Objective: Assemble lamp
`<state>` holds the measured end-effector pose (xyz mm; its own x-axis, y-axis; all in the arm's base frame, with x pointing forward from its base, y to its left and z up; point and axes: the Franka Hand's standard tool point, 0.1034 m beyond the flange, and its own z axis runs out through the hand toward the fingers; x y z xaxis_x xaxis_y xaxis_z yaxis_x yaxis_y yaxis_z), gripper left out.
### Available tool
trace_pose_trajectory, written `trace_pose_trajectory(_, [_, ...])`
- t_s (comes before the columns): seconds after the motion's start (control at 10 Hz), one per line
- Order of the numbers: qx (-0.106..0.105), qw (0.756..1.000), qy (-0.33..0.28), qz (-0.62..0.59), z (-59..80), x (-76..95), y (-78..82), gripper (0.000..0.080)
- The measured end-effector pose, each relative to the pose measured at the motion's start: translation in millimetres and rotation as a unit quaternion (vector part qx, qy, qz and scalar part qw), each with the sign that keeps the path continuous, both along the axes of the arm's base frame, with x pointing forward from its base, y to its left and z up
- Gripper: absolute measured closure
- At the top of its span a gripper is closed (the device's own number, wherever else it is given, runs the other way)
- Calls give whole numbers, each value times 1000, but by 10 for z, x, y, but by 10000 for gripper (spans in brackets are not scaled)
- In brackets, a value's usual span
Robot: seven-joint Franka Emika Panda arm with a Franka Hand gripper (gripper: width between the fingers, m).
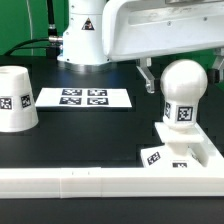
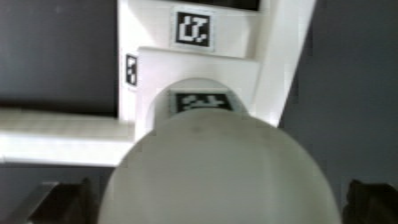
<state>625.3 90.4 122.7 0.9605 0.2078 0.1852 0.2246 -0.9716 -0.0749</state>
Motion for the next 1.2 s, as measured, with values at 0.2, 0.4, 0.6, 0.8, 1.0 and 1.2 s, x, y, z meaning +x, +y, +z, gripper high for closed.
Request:
trace_pose_trajectory(0.2, [-21,997,-9,78,1,3,1,101])
trace_pose_trajectory(0.4, [-31,989,-16,141,0,6,-16,101])
trace_pose_trajectory(0.6, [-42,979,-22,200,0,8,-32,101])
trace_pose_trajectory(0.8, [-52,966,-28,251,1,10,-44,101])
trace_pose_trajectory(1.0, [-87,928,-35,361,6,16,-51,101])
trace_pose_trajectory(1.2, [-115,893,-37,433,12,17,-11,101])
